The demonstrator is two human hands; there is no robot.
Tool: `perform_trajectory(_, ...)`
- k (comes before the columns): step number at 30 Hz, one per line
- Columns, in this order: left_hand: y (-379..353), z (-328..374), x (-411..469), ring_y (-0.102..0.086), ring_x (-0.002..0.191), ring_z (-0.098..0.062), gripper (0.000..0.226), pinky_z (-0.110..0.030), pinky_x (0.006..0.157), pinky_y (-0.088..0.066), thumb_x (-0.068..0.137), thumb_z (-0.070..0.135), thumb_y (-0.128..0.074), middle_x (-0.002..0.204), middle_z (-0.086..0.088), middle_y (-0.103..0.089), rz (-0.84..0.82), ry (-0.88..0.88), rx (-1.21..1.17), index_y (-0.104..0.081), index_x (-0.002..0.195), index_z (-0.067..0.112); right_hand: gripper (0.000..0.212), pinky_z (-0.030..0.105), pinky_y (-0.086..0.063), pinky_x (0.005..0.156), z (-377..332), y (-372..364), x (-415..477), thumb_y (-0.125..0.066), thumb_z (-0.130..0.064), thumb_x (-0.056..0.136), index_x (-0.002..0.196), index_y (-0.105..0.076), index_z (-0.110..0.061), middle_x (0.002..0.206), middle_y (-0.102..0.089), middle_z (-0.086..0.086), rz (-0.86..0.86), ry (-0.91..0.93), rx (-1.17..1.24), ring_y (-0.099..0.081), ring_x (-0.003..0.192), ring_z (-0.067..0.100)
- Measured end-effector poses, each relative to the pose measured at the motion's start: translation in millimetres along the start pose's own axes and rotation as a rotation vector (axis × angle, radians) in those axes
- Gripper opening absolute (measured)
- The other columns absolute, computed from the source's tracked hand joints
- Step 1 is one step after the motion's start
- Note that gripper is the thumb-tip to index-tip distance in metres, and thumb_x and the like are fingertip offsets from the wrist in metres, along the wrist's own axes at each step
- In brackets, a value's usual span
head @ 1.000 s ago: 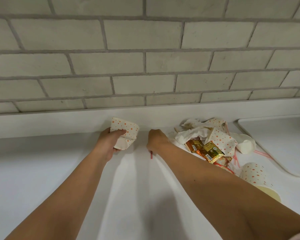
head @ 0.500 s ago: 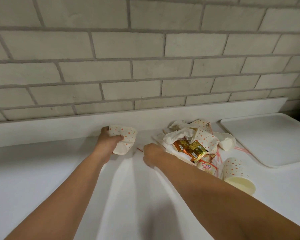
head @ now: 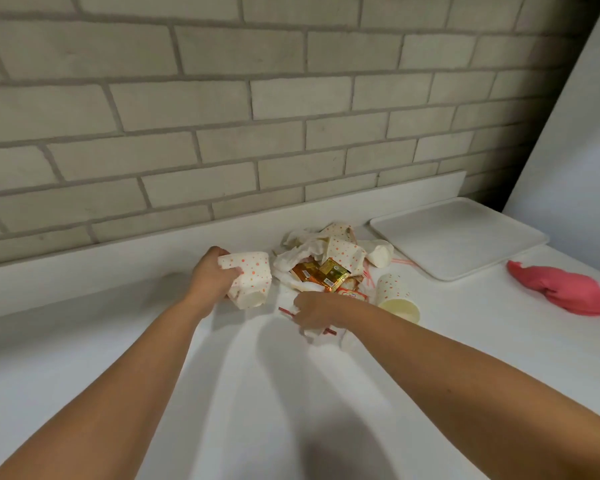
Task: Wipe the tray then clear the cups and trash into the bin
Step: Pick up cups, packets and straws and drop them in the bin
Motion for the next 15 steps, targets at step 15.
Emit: perform_trajectory(15, -167.0, 129.4, -140.7, -0.055, 0.054, -0.017, 0.014, -0.02, 0.04, -0.041, 0.087, 0.014, -0.059, 0.07, -0.006, -0.06, -0.375, -0.408, 0.325, -0.054, 0.075, 0.009, 0.017, 0.021, -0.029, 0.046, 188.0, 19.9, -176.7, -0.048, -0.016, 0.095, 0.104, -0.062, -0.011, 0.069, -0.043, 0.002, -0.132, -0.235, 0.263, -0.035, 0.056, 0.015)
Point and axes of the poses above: each hand's wrist, its own x-axis towards the middle knuckle, its own y-axis out of the back of the hand, z = x × y, the point moved 8 cm from there along x, towards the middle knuckle
